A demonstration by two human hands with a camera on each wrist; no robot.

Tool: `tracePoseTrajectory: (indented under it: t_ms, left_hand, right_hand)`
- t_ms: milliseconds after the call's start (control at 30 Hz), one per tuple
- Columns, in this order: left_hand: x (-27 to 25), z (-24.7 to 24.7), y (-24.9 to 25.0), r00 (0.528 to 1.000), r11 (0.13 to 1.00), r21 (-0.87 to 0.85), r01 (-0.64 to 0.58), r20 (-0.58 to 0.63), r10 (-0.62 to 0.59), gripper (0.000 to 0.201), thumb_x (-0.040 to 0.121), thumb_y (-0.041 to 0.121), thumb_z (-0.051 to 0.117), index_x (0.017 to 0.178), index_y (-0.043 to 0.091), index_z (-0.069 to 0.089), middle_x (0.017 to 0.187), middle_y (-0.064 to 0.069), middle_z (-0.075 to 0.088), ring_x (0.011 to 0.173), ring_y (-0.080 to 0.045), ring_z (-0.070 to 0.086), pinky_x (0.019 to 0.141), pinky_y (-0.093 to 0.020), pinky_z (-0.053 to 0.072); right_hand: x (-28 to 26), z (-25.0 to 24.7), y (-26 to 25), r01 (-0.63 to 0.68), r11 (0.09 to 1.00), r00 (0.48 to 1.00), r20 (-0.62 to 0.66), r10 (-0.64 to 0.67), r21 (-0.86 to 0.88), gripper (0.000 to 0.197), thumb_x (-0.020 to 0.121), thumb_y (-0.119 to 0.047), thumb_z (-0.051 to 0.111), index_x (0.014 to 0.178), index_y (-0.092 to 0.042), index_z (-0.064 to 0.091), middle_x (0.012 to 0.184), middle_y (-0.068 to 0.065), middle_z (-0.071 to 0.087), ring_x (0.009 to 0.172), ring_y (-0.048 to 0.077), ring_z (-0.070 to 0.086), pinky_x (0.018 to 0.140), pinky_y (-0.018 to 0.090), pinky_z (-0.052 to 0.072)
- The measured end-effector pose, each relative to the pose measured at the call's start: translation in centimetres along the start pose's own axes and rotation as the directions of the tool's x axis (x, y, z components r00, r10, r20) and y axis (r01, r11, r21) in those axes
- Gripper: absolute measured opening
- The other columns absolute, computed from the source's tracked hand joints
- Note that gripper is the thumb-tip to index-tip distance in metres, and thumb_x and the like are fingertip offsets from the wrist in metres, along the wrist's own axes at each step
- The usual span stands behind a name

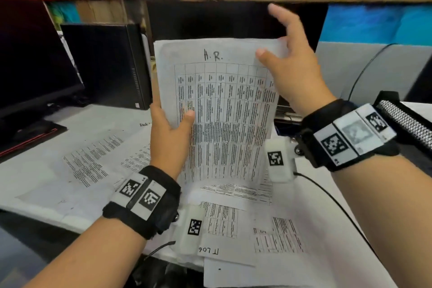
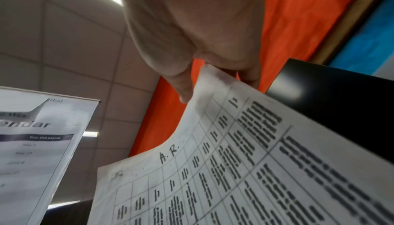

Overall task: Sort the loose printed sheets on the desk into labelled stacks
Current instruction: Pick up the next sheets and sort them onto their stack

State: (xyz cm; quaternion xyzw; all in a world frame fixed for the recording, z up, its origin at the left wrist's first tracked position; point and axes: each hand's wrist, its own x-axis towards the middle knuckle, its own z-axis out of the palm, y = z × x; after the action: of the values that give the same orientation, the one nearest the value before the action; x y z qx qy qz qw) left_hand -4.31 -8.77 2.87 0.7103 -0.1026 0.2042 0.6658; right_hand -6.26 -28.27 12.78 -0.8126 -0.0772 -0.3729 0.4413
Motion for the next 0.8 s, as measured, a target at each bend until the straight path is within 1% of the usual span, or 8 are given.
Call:
tracePoseTrajectory:
  t_ms: [100, 233, 300, 367, 567, 633, 700, 800]
  left_hand:
    - [0.0, -0.1, -1.2, 0.996, 0.996, -0.005, 0.091, 0.013, -0.091, 0.040, 0.092, 0.022, 0.059, 0.128, 0.023, 0.043, 0.120, 0.010, 0.060, 0.110, -0.009, 0.058, 0.097, -0.030, 0.045]
    - [0.1, 0.1, -2.9, 0.979, 0.979, -0.006, 0.205, -0.018, -0.205, 0.027, 0.097, 0.023, 0.050, 0.124, 0.025, 0.054, 0.111, 0.012, 0.061, 0.107, -0.012, 0.057, 0.093, -0.031, 0.044]
    - [-0.1, 0.1, -3.2, 0.976, 0.977, -0.005, 0.215, -0.036, -0.215, 0.029, 0.098, 0.023, 0.048, 0.126, 0.025, 0.055, 0.113, 0.013, 0.060, 0.107, -0.010, 0.055, 0.095, -0.030, 0.042]
    - [0.0, 0.0, -3.4, 0.976, 0.976, -0.007, 0.216, -0.037, -0.216, 0.025, 0.098, 0.023, 0.049, 0.121, 0.028, 0.056, 0.111, 0.015, 0.060, 0.105, -0.008, 0.056, 0.094, -0.029, 0.041]
    - [0.3, -0.8, -2.8, 0.976, 0.976, -0.039, 0.213, 0.048, -0.211, 0.020, 0.097, 0.018, 0.051, 0.115, 0.024, 0.056, 0.103, 0.016, 0.063, 0.093, 0.006, 0.057, 0.077, -0.015, 0.042]
    - [0.3, -0.6, -2.4, 0.975, 0.979, -0.007, 0.205, 0.086, -0.203, 0.021, 0.097, 0.018, 0.050, 0.117, 0.024, 0.054, 0.104, 0.015, 0.063, 0.091, 0.005, 0.058, 0.072, -0.015, 0.044]
    - [0.1, -0.2, -2.2, 0.975, 0.979, 0.044, 0.198, 0.094, -0.202, 0.022, 0.098, 0.021, 0.049, 0.119, 0.025, 0.052, 0.109, 0.011, 0.063, 0.096, -0.002, 0.060, 0.081, -0.024, 0.048]
    - [-0.5, 0.7, -1.7, 0.988, 0.986, 0.096, 0.135, 0.059, -0.141, 0.021, 0.100, 0.021, 0.043, 0.119, 0.028, 0.049, 0.115, 0.010, 0.060, 0.104, -0.010, 0.058, 0.092, -0.032, 0.047]
  right_hand:
    - [0.5, 0.8, 0.3, -0.038, 0.995, 0.997, 0.063, 0.044, -0.096, 0.035, 0.094, -0.019, 0.051, 0.124, -0.035, 0.056, 0.129, -0.010, 0.054, 0.115, 0.007, 0.051, 0.098, 0.024, 0.045]
    - [-0.9, 1.1, 1.2, -0.060, 0.998, 0.998, -0.021, 0.060, -0.007, 0.043, 0.093, -0.008, 0.048, 0.129, -0.033, 0.051, 0.125, -0.015, 0.050, 0.099, -0.011, 0.053, 0.076, 0.005, 0.044]
    - [-1.5, 1.0, 1.5, -0.012, 0.997, 0.996, -0.085, 0.019, 0.073, 0.052, 0.090, -0.006, 0.052, 0.135, -0.031, 0.042, 0.135, -0.013, 0.046, 0.100, -0.019, 0.049, 0.084, 0.004, 0.044]
    - [-2.3, 1.1, 2.3, -0.052, 0.985, 0.991, -0.110, 0.071, 0.165, 0.055, 0.089, -0.012, 0.057, 0.137, -0.030, 0.037, 0.136, -0.008, 0.049, 0.106, -0.010, 0.054, 0.091, 0.017, 0.049]
    - [-6.5, 1.4, 6.8, -0.434, 0.891, 0.898, 0.149, 0.415, 0.132, 0.032, 0.095, -0.032, 0.053, 0.125, -0.022, 0.054, 0.119, -0.011, 0.064, 0.106, 0.007, 0.063, 0.095, 0.037, 0.052]
    - [-7.7, 1.7, 7.8, -0.505, 0.857, 0.859, 0.162, 0.486, 0.108, 0.028, 0.098, -0.027, 0.047, 0.125, -0.022, 0.053, 0.118, -0.010, 0.063, 0.108, 0.011, 0.061, 0.095, 0.034, 0.049]
    - [-8.3, 1.9, 8.0, -0.539, 0.830, 0.840, 0.154, 0.520, 0.140, 0.028, 0.100, -0.019, 0.044, 0.127, -0.022, 0.050, 0.118, -0.009, 0.060, 0.108, 0.010, 0.059, 0.096, 0.031, 0.048]
    - [-8.6, 1.8, 6.8, -0.476, 0.860, 0.879, 0.075, 0.470, 0.182, 0.027, 0.100, -0.014, 0.041, 0.124, -0.022, 0.049, 0.110, -0.014, 0.059, 0.097, -0.005, 0.056, 0.082, 0.015, 0.046]
